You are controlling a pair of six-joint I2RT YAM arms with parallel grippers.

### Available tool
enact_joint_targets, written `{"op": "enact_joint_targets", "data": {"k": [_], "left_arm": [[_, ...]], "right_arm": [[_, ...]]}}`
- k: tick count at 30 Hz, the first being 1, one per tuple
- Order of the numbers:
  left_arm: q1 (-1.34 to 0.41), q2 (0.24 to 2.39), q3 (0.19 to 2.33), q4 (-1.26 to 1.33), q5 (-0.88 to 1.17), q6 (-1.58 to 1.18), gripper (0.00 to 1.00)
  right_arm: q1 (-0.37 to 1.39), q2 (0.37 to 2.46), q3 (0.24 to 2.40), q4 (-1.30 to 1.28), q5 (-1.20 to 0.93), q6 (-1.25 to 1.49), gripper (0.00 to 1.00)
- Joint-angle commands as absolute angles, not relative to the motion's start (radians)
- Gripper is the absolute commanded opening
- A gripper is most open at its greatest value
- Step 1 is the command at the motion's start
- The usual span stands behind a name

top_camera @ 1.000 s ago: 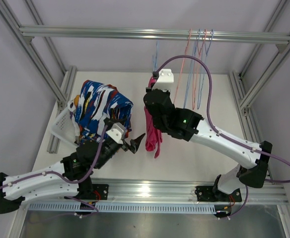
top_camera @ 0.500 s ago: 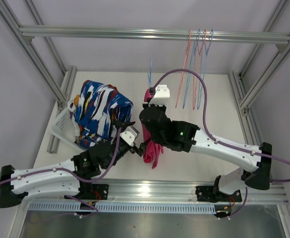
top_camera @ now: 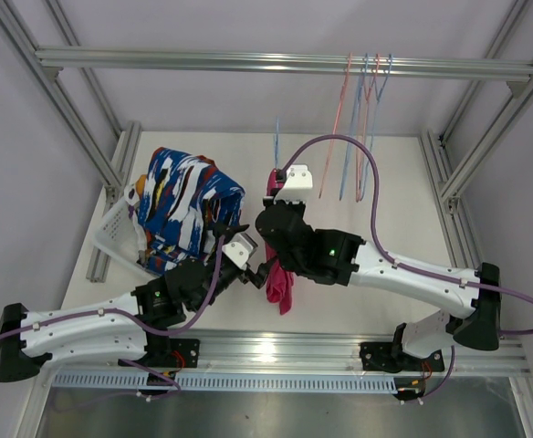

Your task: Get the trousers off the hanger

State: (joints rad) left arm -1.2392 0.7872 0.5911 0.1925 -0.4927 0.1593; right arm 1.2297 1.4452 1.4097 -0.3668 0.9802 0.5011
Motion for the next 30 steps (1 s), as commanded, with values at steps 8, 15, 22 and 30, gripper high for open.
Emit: {"op": "enact_joint_targets", "data": {"k": [8, 15, 22, 30], "left_arm": [[-1.249, 0.772, 0.624, 0.215, -0.457, 0.141, 0.99], [-1.249, 0.772, 0.632, 0.206, -0.431, 0.115, 1.00], [-1.249, 0.795, 0.641, 0.204, -0.455, 0.112, 0.99], [-1.249, 0.834, 0.660, 0.190, -0.546, 0.146, 0.99]], "right_arm": [[1.239, 1.377, 1.413, -0.230, 1.046, 0.549, 0.00], [1.239, 1.393, 1.413, -0.213, 1.048, 0.543, 0.00], [1.241, 1.397, 1.413, -0.207, 1.020, 0.569, 0.00], [1.272, 1.368, 1.405, -0.238, 1.032, 0.580, 0.00]]}}
